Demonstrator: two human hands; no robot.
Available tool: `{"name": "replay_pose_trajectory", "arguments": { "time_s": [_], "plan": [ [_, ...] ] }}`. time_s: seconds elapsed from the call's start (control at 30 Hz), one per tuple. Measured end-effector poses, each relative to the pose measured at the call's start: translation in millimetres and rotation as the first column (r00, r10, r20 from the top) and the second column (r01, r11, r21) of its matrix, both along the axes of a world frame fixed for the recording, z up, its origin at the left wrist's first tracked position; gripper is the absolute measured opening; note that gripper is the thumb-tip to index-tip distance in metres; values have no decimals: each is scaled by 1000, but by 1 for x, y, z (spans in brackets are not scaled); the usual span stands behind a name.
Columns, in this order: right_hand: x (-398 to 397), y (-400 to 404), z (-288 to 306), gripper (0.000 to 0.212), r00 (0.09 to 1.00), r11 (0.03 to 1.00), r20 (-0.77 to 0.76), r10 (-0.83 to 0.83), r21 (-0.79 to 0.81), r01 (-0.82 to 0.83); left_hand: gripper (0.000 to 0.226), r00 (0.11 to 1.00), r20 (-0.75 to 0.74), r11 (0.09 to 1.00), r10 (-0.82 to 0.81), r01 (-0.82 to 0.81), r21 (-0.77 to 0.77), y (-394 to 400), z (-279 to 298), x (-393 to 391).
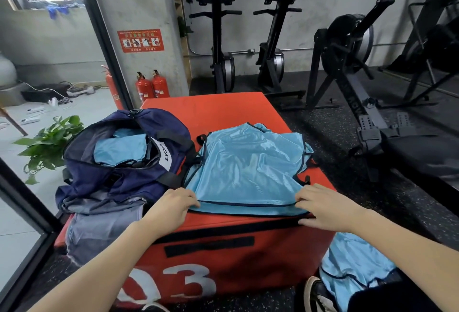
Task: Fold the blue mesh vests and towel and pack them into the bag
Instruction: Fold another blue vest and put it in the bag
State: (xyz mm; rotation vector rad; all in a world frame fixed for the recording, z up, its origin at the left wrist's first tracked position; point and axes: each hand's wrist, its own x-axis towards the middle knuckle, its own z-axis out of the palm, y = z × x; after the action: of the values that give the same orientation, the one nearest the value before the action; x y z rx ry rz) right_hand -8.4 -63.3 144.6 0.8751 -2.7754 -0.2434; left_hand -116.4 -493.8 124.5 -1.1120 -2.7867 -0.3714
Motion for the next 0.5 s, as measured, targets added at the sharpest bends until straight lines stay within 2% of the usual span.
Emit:
{"name": "replay_pose_trajectory", "arguments": {
  "time_s": [0.07,0.13,0.2,0.27,0.37,0.43,0.5],
  "plan": [
    [-3,3,-3,22,1000,1000,-13,1,25,-1,45,998,56,999,9,-7,-37,-3,-4,1],
    [-4,4,-4,12,1000,1000,-6,-12,10,12,39,997,79,1000,2,0,-22,-5,-4,2],
    [-4,3,-7,22,999,998,6,-51,-46,52,30,996,83,1000,15,-16,17,-1,-1,7],
    [-3,2,-8,29,988,965,78,-131,-217,145,41,995,92,999,38,-41,32,3,2,10],
    [-2,0,-3,26,962,854,179,-208,-446,268,62,994,96,998,57,-59,16,5,2,9],
    [0,-1,0,24,949,777,211,-234,-547,313,63,997,55,998,55,-55,5,5,2,6],
    [0,-1,1,19,947,723,215,-239,-612,321,55,997,-66,1000,25,-25,-4,7,1,5]
  ]
}}
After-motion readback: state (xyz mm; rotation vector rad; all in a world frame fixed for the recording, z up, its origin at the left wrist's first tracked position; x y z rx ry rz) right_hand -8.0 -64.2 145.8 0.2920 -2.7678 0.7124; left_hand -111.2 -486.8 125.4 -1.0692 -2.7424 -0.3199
